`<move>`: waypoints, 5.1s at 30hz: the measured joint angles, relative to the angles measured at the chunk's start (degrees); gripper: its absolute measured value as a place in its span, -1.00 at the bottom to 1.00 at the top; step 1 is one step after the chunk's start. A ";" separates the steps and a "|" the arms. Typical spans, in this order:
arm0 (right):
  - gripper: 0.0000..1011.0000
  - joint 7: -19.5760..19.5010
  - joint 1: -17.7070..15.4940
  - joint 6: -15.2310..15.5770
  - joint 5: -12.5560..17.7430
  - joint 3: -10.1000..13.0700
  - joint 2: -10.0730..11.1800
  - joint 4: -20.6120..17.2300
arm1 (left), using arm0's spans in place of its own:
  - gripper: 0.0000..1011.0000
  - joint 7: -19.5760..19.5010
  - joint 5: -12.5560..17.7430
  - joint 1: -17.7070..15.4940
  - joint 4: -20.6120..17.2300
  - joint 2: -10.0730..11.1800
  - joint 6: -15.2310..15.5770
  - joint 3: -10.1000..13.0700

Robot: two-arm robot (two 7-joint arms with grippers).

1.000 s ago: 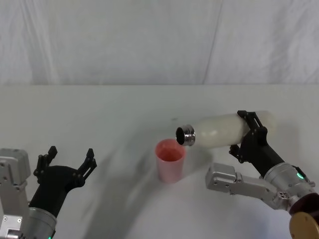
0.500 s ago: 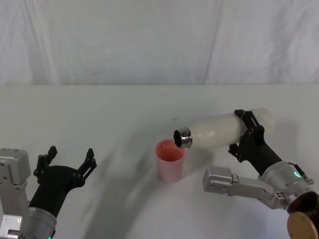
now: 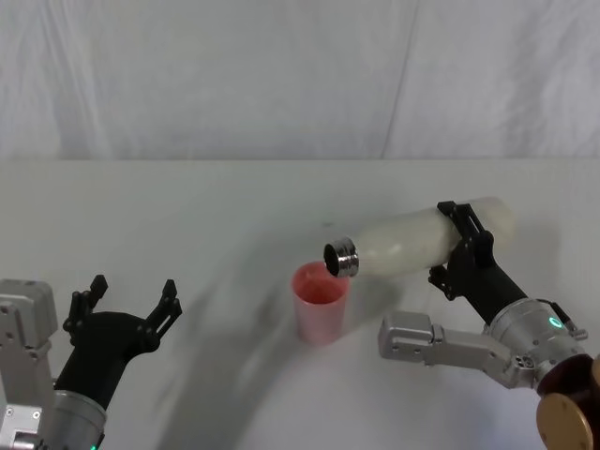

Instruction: Grasp the thermos with one hand and pour water into the cup lid.

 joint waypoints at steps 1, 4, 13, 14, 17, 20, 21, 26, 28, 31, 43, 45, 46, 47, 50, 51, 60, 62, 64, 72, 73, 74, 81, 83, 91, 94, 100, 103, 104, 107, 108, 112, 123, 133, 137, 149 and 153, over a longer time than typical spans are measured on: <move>0.90 -0.04 0.20 -0.01 -0.10 -0.09 0.02 0.12 | 0.98 0.00 0.00 0.00 0.00 0.00 0.00 0.00; 0.90 -0.06 0.55 -0.05 -0.28 -0.28 0.02 0.37 | 0.98 0.00 0.00 0.00 0.00 0.00 0.00 0.00; 0.90 -0.16 1.15 -0.02 -0.74 -0.78 0.10 0.71 | 0.98 0.00 0.00 0.00 0.00 0.00 0.00 0.00; 0.90 -0.16 1.16 -0.01 -0.78 -0.82 0.12 0.71 | 0.98 0.00 0.00 0.00 0.00 0.00 0.00 0.00; 0.90 -0.16 1.19 0.07 -0.94 -0.95 0.22 0.71 | 0.98 0.00 0.00 0.00 0.00 0.00 0.00 0.00; 0.90 -0.24 1.24 0.15 -1.10 -1.07 0.29 0.70 | 0.98 0.00 0.00 0.00 0.00 0.00 0.00 0.00; 0.90 -0.30 1.28 0.19 -1.17 -1.11 0.31 0.70 | 0.98 0.00 0.00 0.00 0.00 0.00 0.00 0.00; 0.90 -0.45 1.42 0.31 -1.48 -1.24 0.43 0.78 | 0.98 0.00 0.00 0.00 0.00 0.00 0.00 0.00; 0.90 -0.59 1.46 0.37 -1.66 -1.31 0.47 0.82 | 0.98 0.00 0.00 0.00 0.00 0.00 0.00 0.00; 0.90 -0.72 1.47 0.44 -1.81 -1.35 0.54 0.84 | 0.98 0.00 0.00 0.00 0.00 0.00 0.00 0.00; 0.90 -1.22 1.75 0.66 -2.62 -1.62 0.79 0.98 | 0.98 0.00 0.00 0.00 0.00 0.00 0.00 0.00; 0.90 -1.28 1.80 0.66 -2.76 -1.69 0.85 1.00 | 0.98 0.00 0.00 0.00 0.00 0.00 0.00 0.00; 0.90 -1.35 1.88 0.65 -2.90 -1.74 0.91 1.06 | 0.98 0.00 0.00 0.00 0.00 0.00 0.00 0.00; 0.90 -1.42 1.92 0.64 -2.97 -1.76 0.93 1.09 | 0.98 0.00 0.00 0.00 0.00 0.00 0.00 0.00; 0.90 -1.61 2.11 0.62 -3.23 -1.87 1.02 1.19 | 0.98 0.00 0.00 0.00 0.00 0.00 0.00 0.00; 0.90 -1.67 2.19 0.61 -3.37 -1.94 1.06 1.25 | 0.98 0.00 0.00 0.00 0.00 0.00 0.00 0.00; 0.90 -1.91 2.49 0.65 -3.80 -2.20 1.15 1.49 | 0.98 0.00 0.00 0.00 0.00 0.00 0.00 0.00; 0.90 -2.01 2.55 0.67 -3.90 -2.25 1.15 1.56 | 0.98 0.00 0.00 0.00 0.00 0.00 0.00 0.00; 0.90 -2.07 2.59 0.70 -4.01 -2.30 1.16 1.59 | 0.98 0.00 0.00 0.00 0.00 0.00 0.00 0.00; 0.90 -2.35 2.69 0.73 -4.24 -2.45 1.25 1.73 | 0.98 0.00 0.00 0.00 0.00 0.00 0.00 0.00; 0.90 -2.38 2.69 0.73 -4.25 -2.45 1.25 1.73 | 0.98 0.00 0.00 0.00 0.00 0.00 0.00 0.00; 0.90 -2.41 2.69 0.73 -4.25 -2.45 1.25 1.73 | 0.98 0.00 0.00 0.00 0.00 0.00 0.00 0.00; 0.90 -2.57 2.69 0.73 -4.29 -2.47 1.24 1.74 | 0.98 0.00 0.00 0.00 0.00 0.00 0.00 0.00; 0.90 -2.63 2.68 0.73 -4.35 -2.50 1.24 1.77 | 0.98 0.00 0.00 0.00 0.00 0.00 0.00 0.00; 0.90 -2.65 2.70 0.72 -4.39 -2.52 1.29 1.77 | 0.98 0.00 0.00 0.00 0.00 0.00 0.00 0.00; 0.90 -2.65 2.71 0.71 -4.38 -2.52 1.30 1.77 | 0.98 0.00 0.00 0.00 0.00 0.00 0.00 0.00; 0.90 -2.68 2.72 0.71 -4.40 -2.52 1.38 1.77 | 0.98 0.00 0.00 0.00 0.00 0.00 0.00 0.00; 0.90 -2.73 2.72 0.72 -4.52 -2.54 1.44 1.78 | 0.98 0.00 0.00 0.00 0.00 0.00 0.00 0.00; 0.90 -2.74 2.72 0.73 -4.55 -2.56 1.45 1.78 | 0.98 0.00 0.00 0.00 0.00 0.00 0.00 0.00; 0.90 -2.74 2.73 0.74 -4.74 -2.64 1.53 1.78 | 0.98 0.00 0.00 0.00 0.00 0.00 0.00 0.01; 0.90 -2.77 2.73 0.74 -4.80 -2.66 1.56 1.78 | 0.98 0.00 0.00 0.00 0.00 0.00 0.00 0.00; 0.90 -2.89 2.73 0.74 -4.95 -2.75 1.63 1.83 | 0.98 0.00 0.00 0.00 0.00 0.00 0.00 0.00; 0.90 -2.92 2.78 0.67 -4.79 -2.71 1.63 1.93 | 0.98 0.00 0.00 0.00 0.00 0.00 0.00 0.00; 0.90 -2.92 2.74 0.58 -4.60 -2.64 1.63 1.94 | 0.98 0.00 0.00 0.00 0.00 0.00 0.00 0.00; 0.90 -2.92 2.74 0.57 -4.60 -2.62 1.63 1.96 | 0.98 0.00 0.00 0.00 0.00 0.00 0.00 0.01; 0.90 -3.00 2.74 0.56 -4.58 -2.59 1.60 1.98 | 0.98 0.00 0.00 0.00 0.00 0.00 0.00 0.00; 0.90 -3.00 2.73 0.57 -4.58 -2.59 1.60 1.98 | 0.98 0.00 0.00 0.00 0.00 0.00 0.00 0.00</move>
